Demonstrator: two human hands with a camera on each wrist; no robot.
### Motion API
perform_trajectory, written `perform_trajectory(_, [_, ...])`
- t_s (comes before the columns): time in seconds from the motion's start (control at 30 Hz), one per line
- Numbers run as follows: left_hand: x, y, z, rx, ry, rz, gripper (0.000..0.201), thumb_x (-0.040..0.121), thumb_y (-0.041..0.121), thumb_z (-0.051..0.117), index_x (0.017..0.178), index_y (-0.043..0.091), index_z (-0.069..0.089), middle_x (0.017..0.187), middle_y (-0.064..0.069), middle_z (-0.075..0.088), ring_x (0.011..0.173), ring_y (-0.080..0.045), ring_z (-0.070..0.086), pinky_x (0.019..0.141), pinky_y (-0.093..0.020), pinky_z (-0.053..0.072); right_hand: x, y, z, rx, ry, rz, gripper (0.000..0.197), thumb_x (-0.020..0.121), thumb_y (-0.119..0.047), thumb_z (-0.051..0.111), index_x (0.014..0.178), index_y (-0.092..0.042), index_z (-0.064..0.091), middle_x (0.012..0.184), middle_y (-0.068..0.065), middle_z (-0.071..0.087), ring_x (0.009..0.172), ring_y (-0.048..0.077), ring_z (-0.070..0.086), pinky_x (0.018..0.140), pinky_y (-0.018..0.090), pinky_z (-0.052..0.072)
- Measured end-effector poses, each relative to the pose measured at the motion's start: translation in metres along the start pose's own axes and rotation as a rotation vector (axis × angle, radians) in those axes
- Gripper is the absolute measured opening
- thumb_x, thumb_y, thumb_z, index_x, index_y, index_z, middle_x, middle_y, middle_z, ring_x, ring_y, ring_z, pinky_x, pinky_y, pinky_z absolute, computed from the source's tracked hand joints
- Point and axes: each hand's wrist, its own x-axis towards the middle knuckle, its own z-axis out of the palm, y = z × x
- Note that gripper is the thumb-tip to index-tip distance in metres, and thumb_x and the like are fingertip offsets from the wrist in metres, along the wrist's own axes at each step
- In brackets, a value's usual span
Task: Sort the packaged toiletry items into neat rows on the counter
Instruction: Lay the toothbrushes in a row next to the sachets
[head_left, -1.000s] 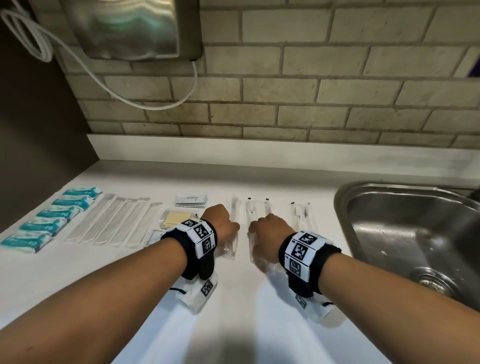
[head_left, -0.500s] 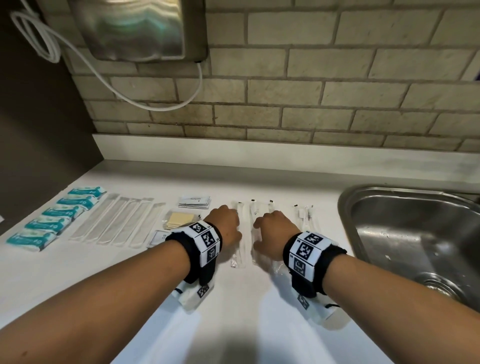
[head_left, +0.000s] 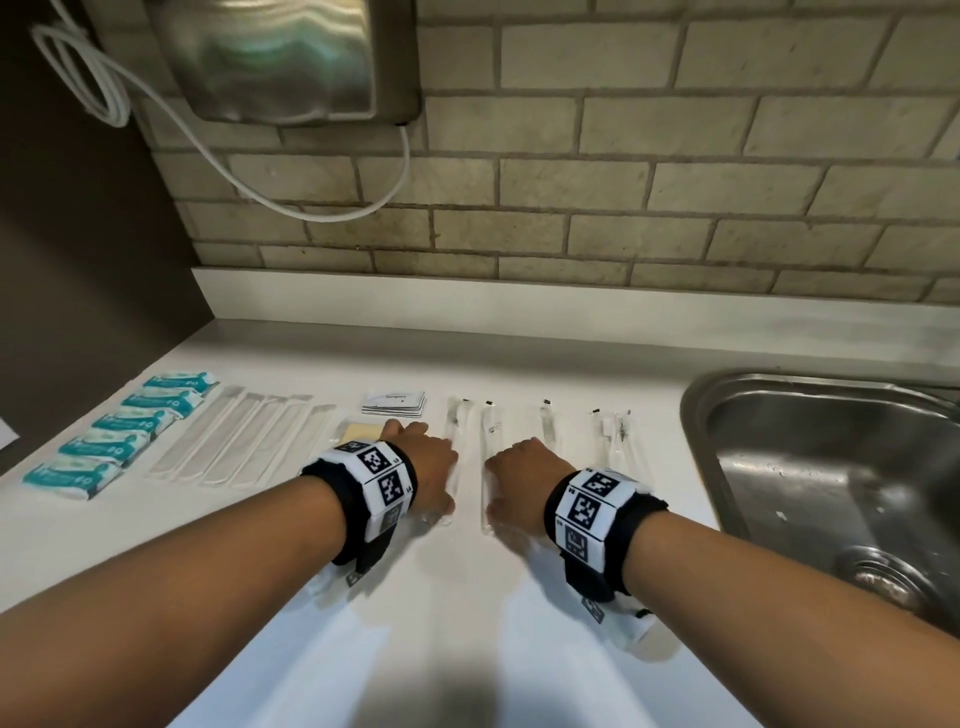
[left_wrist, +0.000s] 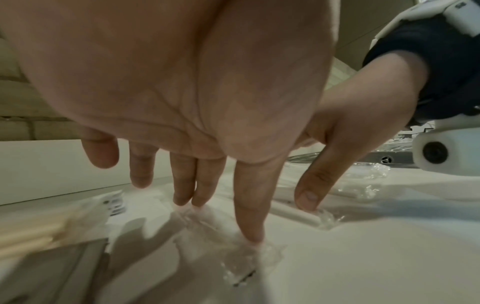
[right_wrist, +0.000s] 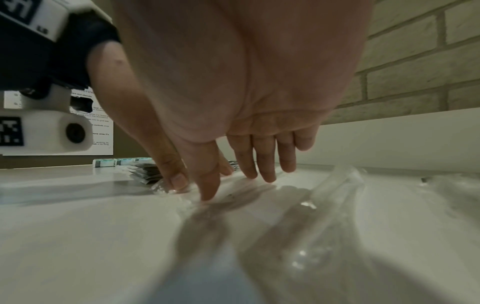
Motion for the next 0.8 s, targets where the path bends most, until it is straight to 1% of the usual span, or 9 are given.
perform_trajectory(0.17, [0.002,-0.007,0.002,-0.013,-0.019,-0.014,0.039,0.079,0.047,0.059,0.108,0.022,0.055,0.131,0.001,0.055,0.141,-0.028,0.024,0.104,-0.048,0.02,0.008,-0.008,0.004,-0.007,0.019,0.022,0.029,0.091,-0.024,0.05,0.116,-0.011,0.057,0.12,0.008,0.06,0.119,0.026,0.049,0.097,0.031,0.039])
perform_trajectory(0.23, [0.004,-0.007,0.003,-0.009,-0.016,-0.012,0.04,0.081,0.048,0.057,0.11,0.022,0.054,0.133,0.002,0.053,0.142,-0.027,0.024,0.105,-0.048,0.02,0.009,-0.01,0.006,-0.005,0.034,0.039,0.029,0.091,-0.025,0.05,0.116,-0.011,0.056,0.121,0.008,0.06,0.119,0.027,0.049,0.096,0.032,0.039])
perform_trajectory(0.33, [0.004,-0.006,0.004,-0.014,0.002,-0.013,0.042,0.081,0.05,0.056,0.113,0.023,0.054,0.134,0.003,0.053,0.139,-0.026,0.028,0.103,-0.046,0.021,0.012,-0.009,0.009,0.005,0.017,0.028,0.031,0.092,-0.028,0.049,0.117,-0.01,0.055,0.121,0.009,0.059,0.117,0.029,0.049,0.095,0.033,0.039])
perform_trajectory(0.5, [0.001,-0.006,0.004,-0.014,0.019,-0.007,0.041,0.082,0.049,0.056,0.113,0.022,0.054,0.132,0.002,0.053,0.138,-0.027,0.03,0.105,-0.047,0.021,0.016,-0.008,0.01,-0.025,0.012,0.008,0.035,0.094,-0.028,0.048,0.122,-0.008,0.052,0.126,0.011,0.056,0.12,0.029,0.048,0.102,0.034,0.034])
perform_trajectory(0.6, [0.002,-0.006,0.001,-0.024,0.006,-0.021,0.049,0.083,0.051,0.057,0.123,0.022,0.053,0.138,0.003,0.049,0.141,-0.026,0.026,0.109,-0.05,0.015,0.017,-0.008,0.01,-0.038,0.009,0.006,0.036,0.095,-0.029,0.047,0.124,-0.008,0.051,0.128,0.01,0.055,0.123,0.029,0.046,0.104,0.034,0.033])
perform_trajectory(0.63, [0.002,-0.006,0.0,-0.03,0.004,-0.028,0.051,0.083,0.051,0.057,0.125,0.023,0.053,0.138,0.004,0.049,0.14,-0.026,0.027,0.109,-0.05,0.014,0.017,-0.007,0.009,-0.034,0.013,0.004,0.036,0.095,-0.03,0.047,0.124,-0.008,0.051,0.128,0.01,0.055,0.123,0.029,0.046,0.104,0.033,0.032])
perform_trajectory(0.73, [0.002,-0.003,-0.008,-0.065,0.063,-0.029,0.046,0.081,0.051,0.059,0.117,0.023,0.055,0.124,0.003,0.057,0.129,-0.024,0.039,0.104,-0.048,0.017,0.014,-0.002,0.003,0.032,0.067,0.002,0.035,0.094,-0.03,0.047,0.122,-0.01,0.053,0.124,0.009,0.056,0.12,0.029,0.048,0.101,0.034,0.035])
perform_trajectory(0.77, [0.002,-0.001,-0.012,-0.076,0.087,-0.023,0.046,0.081,0.05,0.057,0.119,0.024,0.055,0.124,0.002,0.057,0.128,-0.024,0.04,0.104,-0.047,0.018,0.013,0.003,0.001,0.07,0.081,0.005,0.036,0.094,-0.031,0.047,0.122,-0.01,0.054,0.124,0.009,0.057,0.12,0.029,0.048,0.1,0.035,0.037])
perform_trajectory(0.8, [0.004,0.003,-0.016,-0.083,0.106,-0.015,0.048,0.083,0.05,0.056,0.125,0.026,0.053,0.129,0.003,0.055,0.129,-0.023,0.039,0.105,-0.046,0.019,0.01,0.009,-0.002,0.104,0.085,0.018,0.038,0.094,-0.031,0.047,0.125,-0.01,0.054,0.125,0.01,0.057,0.121,0.03,0.047,0.101,0.036,0.039])
